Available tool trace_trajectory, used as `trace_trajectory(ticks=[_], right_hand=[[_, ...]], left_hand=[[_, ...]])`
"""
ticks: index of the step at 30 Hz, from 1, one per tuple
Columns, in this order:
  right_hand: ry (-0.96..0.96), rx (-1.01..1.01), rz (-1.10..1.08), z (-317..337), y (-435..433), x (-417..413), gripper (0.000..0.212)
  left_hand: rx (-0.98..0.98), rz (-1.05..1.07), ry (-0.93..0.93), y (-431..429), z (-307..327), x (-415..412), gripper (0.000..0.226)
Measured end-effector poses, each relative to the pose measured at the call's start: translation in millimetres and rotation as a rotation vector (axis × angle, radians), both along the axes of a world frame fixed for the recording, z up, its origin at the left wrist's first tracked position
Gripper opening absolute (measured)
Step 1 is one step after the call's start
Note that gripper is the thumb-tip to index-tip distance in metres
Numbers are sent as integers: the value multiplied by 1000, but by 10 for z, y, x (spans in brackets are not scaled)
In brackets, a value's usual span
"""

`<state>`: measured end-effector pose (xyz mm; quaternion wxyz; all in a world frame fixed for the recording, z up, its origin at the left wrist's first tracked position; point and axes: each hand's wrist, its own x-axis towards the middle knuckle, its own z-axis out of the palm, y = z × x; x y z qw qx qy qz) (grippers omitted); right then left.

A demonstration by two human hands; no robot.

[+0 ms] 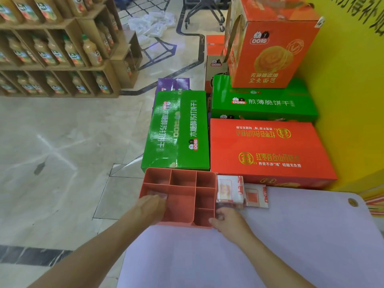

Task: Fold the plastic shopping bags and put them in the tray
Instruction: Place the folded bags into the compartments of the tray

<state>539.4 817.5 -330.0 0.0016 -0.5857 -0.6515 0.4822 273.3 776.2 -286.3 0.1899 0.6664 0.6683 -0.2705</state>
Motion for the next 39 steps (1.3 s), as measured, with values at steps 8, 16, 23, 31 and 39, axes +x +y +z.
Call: trace_trajectory(ticks=[8,16,23,31,39], right_hand=[[-6,1,10,7,9,4,20],[4,9,7,36,-16,-9,19],[2,17,-9,51,-50,-21,18],[2,19,-9,100,-75,-12,22],[130,-55,-363,217,211,358,19]], left_hand=[[-209,82,-200,-233,44,-42,123],[-37,90,-395,-293,-93,13,101],[64,73,-357,-350,-79,29,86],[817,372,-149,-529,-86,-332,27],[614,978,-756,-600,-188,-308,32]])
